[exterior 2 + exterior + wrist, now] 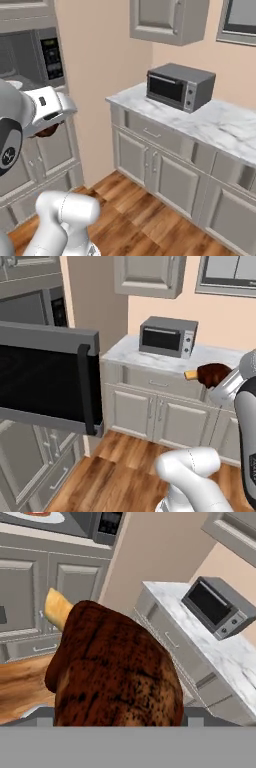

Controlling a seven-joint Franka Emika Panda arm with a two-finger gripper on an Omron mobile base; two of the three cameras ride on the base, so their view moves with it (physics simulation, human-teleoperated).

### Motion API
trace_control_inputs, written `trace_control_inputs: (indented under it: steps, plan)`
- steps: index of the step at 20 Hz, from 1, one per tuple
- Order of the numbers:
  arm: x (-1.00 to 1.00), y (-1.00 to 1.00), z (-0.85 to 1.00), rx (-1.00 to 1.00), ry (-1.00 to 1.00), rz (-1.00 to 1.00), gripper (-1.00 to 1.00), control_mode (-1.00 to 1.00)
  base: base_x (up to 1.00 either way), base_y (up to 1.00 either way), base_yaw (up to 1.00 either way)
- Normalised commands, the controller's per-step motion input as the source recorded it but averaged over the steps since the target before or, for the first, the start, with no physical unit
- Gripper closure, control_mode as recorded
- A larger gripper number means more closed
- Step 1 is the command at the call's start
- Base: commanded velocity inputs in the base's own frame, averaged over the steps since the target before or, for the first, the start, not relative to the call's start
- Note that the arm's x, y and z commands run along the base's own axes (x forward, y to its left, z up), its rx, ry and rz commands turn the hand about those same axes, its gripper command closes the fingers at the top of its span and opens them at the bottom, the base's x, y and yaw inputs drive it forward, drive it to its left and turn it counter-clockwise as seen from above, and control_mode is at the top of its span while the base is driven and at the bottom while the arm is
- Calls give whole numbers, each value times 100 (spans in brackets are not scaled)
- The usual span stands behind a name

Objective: Transport the steak from the fridge to the microwave and turn on the microwave.

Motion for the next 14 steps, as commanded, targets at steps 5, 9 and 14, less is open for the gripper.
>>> trace_control_inputs:
  steps: [5,9,14]
  plan:
    - [0,0,0,0,0,0,100,100,0,-62,50]
    - [0,0,0,0,0,0,100,100,0,-69,38]
    - [0,0,0,0,0,0,100,100,0,-57,32]
